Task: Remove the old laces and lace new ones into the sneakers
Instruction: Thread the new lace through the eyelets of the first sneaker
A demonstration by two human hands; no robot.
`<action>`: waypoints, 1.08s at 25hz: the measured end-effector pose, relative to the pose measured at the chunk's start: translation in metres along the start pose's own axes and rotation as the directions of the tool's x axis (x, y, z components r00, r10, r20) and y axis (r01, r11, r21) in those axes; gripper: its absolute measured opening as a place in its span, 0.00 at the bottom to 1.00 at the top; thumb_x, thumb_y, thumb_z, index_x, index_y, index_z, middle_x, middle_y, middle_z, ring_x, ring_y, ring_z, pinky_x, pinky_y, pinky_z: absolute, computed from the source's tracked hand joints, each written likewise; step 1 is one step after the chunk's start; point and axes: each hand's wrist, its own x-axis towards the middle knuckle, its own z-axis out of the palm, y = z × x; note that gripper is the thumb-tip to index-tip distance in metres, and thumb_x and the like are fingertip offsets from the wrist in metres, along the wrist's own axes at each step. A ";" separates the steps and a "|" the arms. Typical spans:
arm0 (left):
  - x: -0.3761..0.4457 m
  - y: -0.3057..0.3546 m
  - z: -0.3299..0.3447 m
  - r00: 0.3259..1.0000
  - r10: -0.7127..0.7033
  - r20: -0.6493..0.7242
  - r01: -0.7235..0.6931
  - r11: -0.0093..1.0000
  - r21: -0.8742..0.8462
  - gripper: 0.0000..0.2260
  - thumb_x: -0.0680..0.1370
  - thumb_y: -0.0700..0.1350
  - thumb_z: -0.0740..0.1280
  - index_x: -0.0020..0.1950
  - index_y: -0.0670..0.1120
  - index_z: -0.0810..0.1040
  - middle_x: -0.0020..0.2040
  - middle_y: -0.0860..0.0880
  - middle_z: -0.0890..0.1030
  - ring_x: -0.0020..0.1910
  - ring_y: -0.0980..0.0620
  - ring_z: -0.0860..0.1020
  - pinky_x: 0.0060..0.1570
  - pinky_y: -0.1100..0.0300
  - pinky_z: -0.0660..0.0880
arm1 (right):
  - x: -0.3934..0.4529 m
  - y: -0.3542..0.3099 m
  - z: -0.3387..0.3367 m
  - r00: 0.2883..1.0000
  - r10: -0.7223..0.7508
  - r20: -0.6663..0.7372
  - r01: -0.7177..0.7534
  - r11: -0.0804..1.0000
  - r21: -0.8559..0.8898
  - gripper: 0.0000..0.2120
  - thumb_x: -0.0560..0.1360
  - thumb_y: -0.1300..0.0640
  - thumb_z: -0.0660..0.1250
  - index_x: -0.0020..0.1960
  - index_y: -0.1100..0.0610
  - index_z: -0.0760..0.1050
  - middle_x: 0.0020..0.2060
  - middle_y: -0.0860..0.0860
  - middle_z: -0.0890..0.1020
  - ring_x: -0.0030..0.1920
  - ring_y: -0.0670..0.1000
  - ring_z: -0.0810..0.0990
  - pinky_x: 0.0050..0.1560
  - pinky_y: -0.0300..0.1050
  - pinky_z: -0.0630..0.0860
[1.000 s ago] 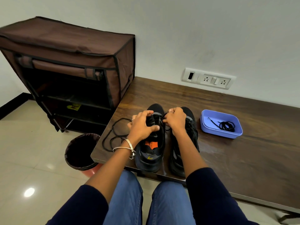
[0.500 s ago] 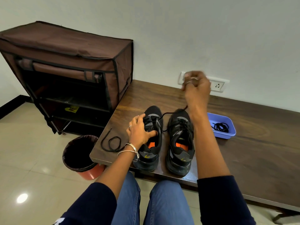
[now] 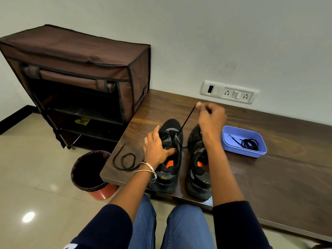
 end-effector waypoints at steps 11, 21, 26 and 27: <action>-0.001 -0.002 -0.001 0.999 0.038 0.017 -0.036 0.996 -0.083 0.46 0.68 0.51 0.75 0.78 0.47 0.50 0.67 0.55 0.73 0.68 0.48 0.68 0.66 0.50 0.63 | -0.028 0.021 0.034 0.926 0.078 0.370 0.256 0.592 -0.765 0.13 0.77 0.61 0.65 0.60 0.53 0.76 0.61 0.54 0.75 0.66 0.60 0.65 0.55 0.57 0.72; -0.005 -0.002 -0.001 0.999 0.042 -0.006 -0.042 0.997 -0.067 0.46 0.68 0.53 0.74 0.78 0.49 0.50 0.65 0.57 0.74 0.67 0.49 0.69 0.64 0.47 0.64 | -0.024 0.019 0.012 0.986 0.111 0.127 -0.018 0.818 -0.575 0.09 0.76 0.57 0.64 0.49 0.52 0.84 0.46 0.55 0.84 0.49 0.61 0.80 0.42 0.45 0.70; -0.003 0.000 0.000 0.999 0.043 -0.013 -0.044 0.998 -0.038 0.39 0.68 0.56 0.73 0.74 0.50 0.61 0.64 0.55 0.75 0.65 0.49 0.70 0.63 0.49 0.67 | -0.025 -0.001 0.002 0.990 0.087 0.107 -0.014 0.838 -0.546 0.12 0.77 0.61 0.64 0.57 0.53 0.79 0.52 0.56 0.82 0.55 0.61 0.79 0.44 0.48 0.71; -0.004 0.001 0.000 0.999 0.042 -0.033 -0.042 0.999 0.007 0.35 0.68 0.57 0.72 0.72 0.51 0.65 0.63 0.54 0.74 0.65 0.49 0.69 0.62 0.49 0.67 | -0.025 0.001 0.002 0.983 0.135 0.124 -0.039 0.813 -0.582 0.16 0.77 0.61 0.64 0.64 0.56 0.75 0.57 0.58 0.80 0.59 0.62 0.76 0.48 0.51 0.72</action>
